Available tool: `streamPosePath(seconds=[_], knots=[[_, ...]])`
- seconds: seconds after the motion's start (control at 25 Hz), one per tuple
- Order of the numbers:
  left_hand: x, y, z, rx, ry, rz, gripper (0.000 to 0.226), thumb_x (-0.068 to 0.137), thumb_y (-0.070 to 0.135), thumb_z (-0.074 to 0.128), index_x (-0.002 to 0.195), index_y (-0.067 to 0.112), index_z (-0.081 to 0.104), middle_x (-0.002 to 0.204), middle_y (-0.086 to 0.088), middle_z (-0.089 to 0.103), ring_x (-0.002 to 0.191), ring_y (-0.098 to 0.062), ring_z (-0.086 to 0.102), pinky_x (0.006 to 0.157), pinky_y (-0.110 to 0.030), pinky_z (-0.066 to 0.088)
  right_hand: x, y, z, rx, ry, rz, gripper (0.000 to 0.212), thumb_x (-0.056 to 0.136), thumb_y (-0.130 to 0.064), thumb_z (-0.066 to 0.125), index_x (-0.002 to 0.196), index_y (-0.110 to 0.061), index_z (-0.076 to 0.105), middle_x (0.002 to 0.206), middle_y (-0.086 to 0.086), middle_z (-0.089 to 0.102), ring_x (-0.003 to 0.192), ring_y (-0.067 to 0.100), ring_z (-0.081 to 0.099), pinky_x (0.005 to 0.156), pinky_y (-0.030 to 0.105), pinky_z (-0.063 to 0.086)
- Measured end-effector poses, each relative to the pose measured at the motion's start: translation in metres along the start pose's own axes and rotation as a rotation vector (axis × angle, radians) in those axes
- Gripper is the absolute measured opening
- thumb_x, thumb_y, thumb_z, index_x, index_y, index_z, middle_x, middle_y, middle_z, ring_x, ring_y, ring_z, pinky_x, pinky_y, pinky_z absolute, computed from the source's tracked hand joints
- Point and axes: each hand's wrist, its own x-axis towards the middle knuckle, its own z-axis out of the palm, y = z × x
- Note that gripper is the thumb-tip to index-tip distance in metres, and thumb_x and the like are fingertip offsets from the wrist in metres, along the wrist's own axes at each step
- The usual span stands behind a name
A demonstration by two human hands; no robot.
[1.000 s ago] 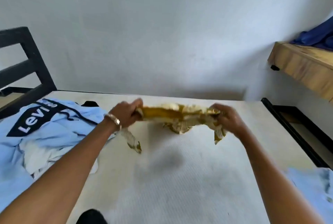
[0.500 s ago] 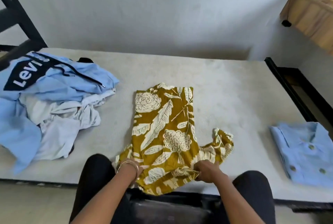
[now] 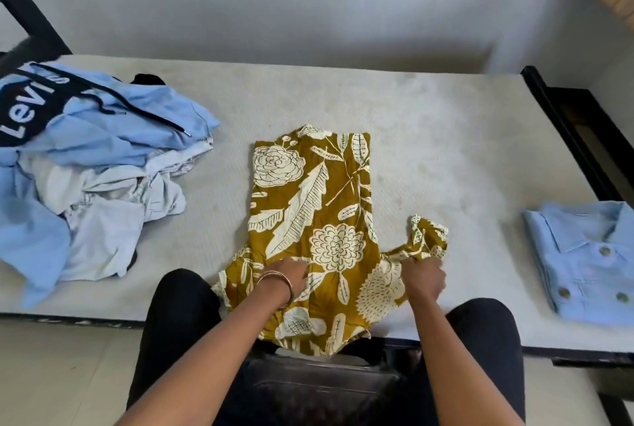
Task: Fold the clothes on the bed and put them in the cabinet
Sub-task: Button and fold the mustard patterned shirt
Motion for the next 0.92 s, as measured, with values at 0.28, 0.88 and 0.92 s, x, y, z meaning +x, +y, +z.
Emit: streamPosePath(seconds=[0.28, 0.88, 0.92], knots=[[0.037, 0.040, 0.011, -0.139, 0.008, 0.121, 0.081, 0.095, 0.031, 0.057, 0.151, 0.044, 0.000, 0.158, 0.013, -0.022, 0.149, -0.029, 0.000, 0.116, -0.050, 0.026, 0.048, 0.014, 0.009, 0.605, -0.239, 0.288, 0.032, 0.085, -0.013, 0.074, 0.112, -0.001, 0.062, 0.107, 0.015, 0.067, 0.098, 0.031, 0.063, 0.087, 0.043, 0.055], [0.051, 0.059, 0.013, -0.572, -0.007, 0.236, 0.078, 0.094, 0.001, 0.049, 0.149, 0.048, 0.017, 0.148, -0.007, 0.043, 0.125, -0.023, 0.053, 0.108, -0.063, 0.031, -0.014, -0.015, -0.023, 1.073, -0.234, -0.439, 0.014, 0.083, -0.019, 0.053, 0.089, -0.011, 0.063, 0.084, -0.004, 0.065, 0.077, 0.006, 0.063, 0.071, 0.028, 0.050], [0.050, 0.047, 0.006, -0.950, 0.076, 0.101, 0.063, 0.095, -0.003, 0.048, 0.147, 0.029, 0.036, 0.124, -0.011, 0.064, 0.099, -0.018, 0.067, 0.096, -0.053, 0.049, -0.029, -0.020, -0.015, 0.859, -0.269, -0.636, 0.016, 0.085, -0.025, 0.054, 0.093, -0.016, 0.064, 0.092, -0.006, 0.065, 0.086, 0.002, 0.063, 0.076, 0.030, 0.050]])
